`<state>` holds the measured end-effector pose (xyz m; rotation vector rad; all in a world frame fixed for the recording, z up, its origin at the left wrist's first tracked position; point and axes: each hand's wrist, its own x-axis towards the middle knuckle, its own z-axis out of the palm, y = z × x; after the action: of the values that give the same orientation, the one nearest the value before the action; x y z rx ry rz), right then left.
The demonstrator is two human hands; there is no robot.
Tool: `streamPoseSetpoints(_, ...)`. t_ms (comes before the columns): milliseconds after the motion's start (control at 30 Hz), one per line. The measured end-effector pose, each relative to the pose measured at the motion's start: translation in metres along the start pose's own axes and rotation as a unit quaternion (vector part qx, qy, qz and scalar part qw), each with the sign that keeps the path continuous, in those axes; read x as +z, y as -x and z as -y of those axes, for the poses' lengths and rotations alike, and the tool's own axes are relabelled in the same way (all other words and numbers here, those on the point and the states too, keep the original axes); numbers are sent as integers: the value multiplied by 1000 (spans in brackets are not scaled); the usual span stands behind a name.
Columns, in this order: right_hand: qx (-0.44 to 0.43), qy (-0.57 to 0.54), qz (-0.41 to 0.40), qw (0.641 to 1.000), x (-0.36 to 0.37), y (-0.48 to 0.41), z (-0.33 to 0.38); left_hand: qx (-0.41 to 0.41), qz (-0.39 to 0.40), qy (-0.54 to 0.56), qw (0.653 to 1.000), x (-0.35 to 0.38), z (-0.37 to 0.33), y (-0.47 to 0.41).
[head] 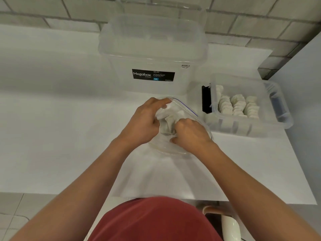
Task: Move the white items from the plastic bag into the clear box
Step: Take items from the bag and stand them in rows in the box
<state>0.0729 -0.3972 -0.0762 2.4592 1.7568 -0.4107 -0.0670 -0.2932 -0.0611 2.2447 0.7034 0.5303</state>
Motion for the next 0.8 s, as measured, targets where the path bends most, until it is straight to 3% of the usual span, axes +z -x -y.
streamPoseSetpoints(300, 6, 38, -30, 999, -2, 5, -7, 3, 38, 1, 999, 5, 3, 5)
streamPoseSetpoints(567, -27, -110, -196, 974, 8, 11, 1, 1, 33, 24, 999, 8, 9, -3)
streamPoseSetpoints(700, 47, -268, -158, 949, 7, 11, -2, 1, 44, 19, 999, 7, 8, -6)
streamPoseSetpoints(800, 88, -218, -89, 968, 11, 8, -9, 7, 56, 12, 998, 9, 8, -7)
